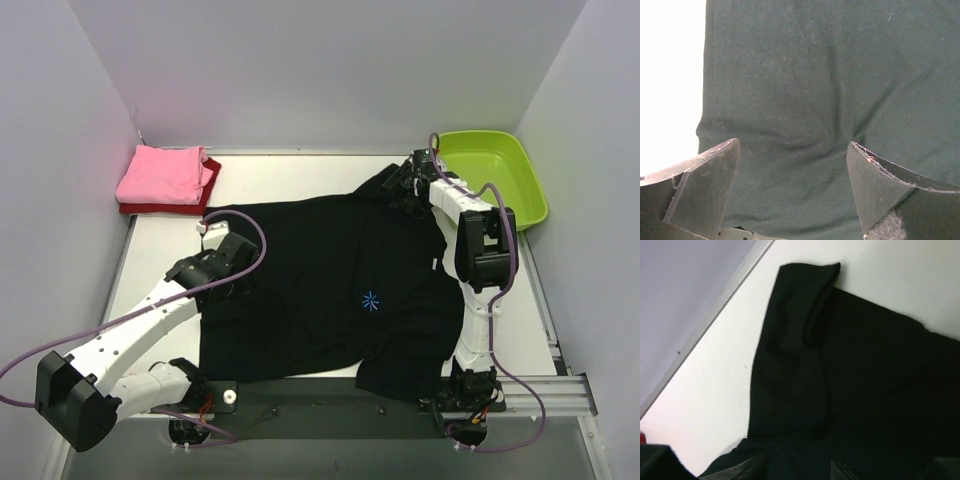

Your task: Fold and stack the t-shirts

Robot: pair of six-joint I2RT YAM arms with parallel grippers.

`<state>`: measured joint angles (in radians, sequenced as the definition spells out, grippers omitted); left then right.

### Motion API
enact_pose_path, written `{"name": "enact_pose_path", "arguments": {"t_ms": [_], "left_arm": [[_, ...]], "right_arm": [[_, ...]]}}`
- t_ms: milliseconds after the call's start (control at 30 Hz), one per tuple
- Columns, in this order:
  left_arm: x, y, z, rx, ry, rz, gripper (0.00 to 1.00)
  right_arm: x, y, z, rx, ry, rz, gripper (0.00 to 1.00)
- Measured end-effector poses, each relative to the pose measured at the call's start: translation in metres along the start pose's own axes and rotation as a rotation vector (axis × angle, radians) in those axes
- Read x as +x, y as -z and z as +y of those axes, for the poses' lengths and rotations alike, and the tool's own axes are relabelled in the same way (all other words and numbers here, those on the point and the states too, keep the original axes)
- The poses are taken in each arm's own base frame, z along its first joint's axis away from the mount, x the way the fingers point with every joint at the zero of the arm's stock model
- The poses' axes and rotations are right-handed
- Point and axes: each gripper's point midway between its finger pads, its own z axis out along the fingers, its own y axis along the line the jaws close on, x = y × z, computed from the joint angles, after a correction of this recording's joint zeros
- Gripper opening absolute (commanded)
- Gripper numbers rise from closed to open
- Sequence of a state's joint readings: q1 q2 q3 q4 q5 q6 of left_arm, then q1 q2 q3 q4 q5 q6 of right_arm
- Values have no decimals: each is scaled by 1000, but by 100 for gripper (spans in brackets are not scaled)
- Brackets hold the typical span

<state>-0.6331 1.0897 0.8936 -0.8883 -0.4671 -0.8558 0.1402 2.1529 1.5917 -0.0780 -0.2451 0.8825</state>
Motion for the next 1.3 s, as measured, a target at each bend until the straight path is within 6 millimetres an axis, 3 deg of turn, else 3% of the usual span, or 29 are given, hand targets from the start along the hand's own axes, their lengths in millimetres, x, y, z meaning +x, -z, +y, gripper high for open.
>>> {"name": "enact_pose_path", "arguments": {"t_ms": [167, 300, 533, 1000, 1300], "left_arm": [[-1, -1, -2, 4, 2, -1, 97], [-1, -1, -2, 3, 1, -1, 97], [0, -2, -2, -1, -3, 1, 98], [2, -6, -2, -13, -14, 13, 97], [1, -6, -3, -7, -10, 8, 98]], "right_arm": [[-13, 3, 18, -26, 8, -19, 49], [-22, -5, 29, -41, 11, -30, 47], [-10, -21, 19, -4, 3, 14, 47], [-4, -21, 13, 16, 3, 32, 45], [8, -25, -3, 53, 0, 62, 43]]}}
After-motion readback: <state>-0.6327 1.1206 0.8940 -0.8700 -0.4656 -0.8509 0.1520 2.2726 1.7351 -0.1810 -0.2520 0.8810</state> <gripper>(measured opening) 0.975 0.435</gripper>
